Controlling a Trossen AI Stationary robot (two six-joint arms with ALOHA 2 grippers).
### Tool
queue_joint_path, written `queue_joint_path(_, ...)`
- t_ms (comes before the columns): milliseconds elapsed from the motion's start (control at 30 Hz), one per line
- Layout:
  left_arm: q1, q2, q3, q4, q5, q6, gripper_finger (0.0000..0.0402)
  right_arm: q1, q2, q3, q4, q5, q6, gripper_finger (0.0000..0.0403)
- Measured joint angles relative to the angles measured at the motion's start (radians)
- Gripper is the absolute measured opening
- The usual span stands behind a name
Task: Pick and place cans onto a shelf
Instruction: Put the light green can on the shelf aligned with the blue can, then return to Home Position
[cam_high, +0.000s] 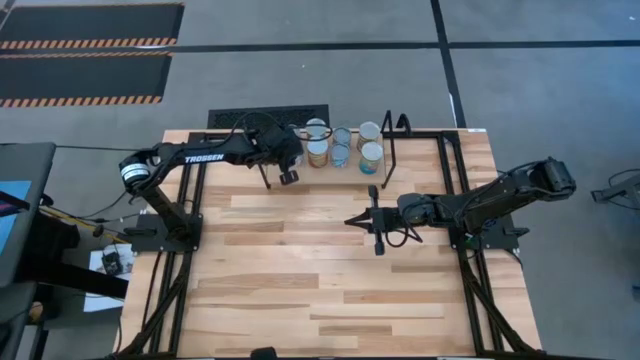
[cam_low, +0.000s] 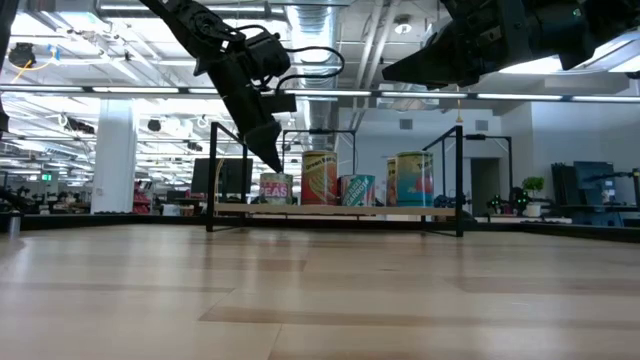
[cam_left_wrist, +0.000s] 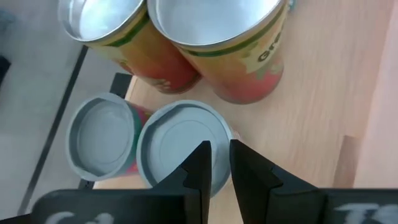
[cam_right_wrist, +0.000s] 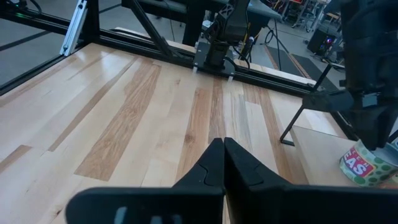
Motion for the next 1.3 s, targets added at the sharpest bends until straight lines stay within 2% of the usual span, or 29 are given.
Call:
queue_joint_path(300,0.000,0.000,0.000,0.008,-0.042,0.001,0.0049,0.000,0.000,0.000,0.000,0.000,0.000,0.0013)
queue_joint_path(500,-0.010,-0.016,0.051,-0.057,-0.038,-0.015,0.0048,0.000,0.000,0.000,0.001,0.000,0.000,0.0017)
queue_joint_path(700,-0.066,-0.102,0.055,-0.021,0.003,-0.027,0.0020,0.004,-0.023,0.000,-0.004,0.000,-0.024,0.0012)
queue_joint_path(800,-0.104,-0.157,0.044,0.021,0.058,-0.035,0.0004,0.010,-0.038,0.000,-0.008,0.000,-0.045,0.0011)
queue_joint_path(933,-0.173,-0.255,-0.051,0.148,0.147,-0.051,0.0002,0.010,-0.057,-0.043,0.037,-0.002,-0.069,0.0011)
queue_joint_path(1100,-0.263,-0.390,-0.216,0.269,0.222,-0.076,0.0000,-0.037,-0.113,-0.177,0.184,-0.003,-0.055,0.0010)
queue_joint_path(1300,-0.326,-0.569,-0.448,0.433,0.264,-0.158,0.0000,-0.104,-0.279,-0.310,0.220,-0.047,-0.007,0.0010)
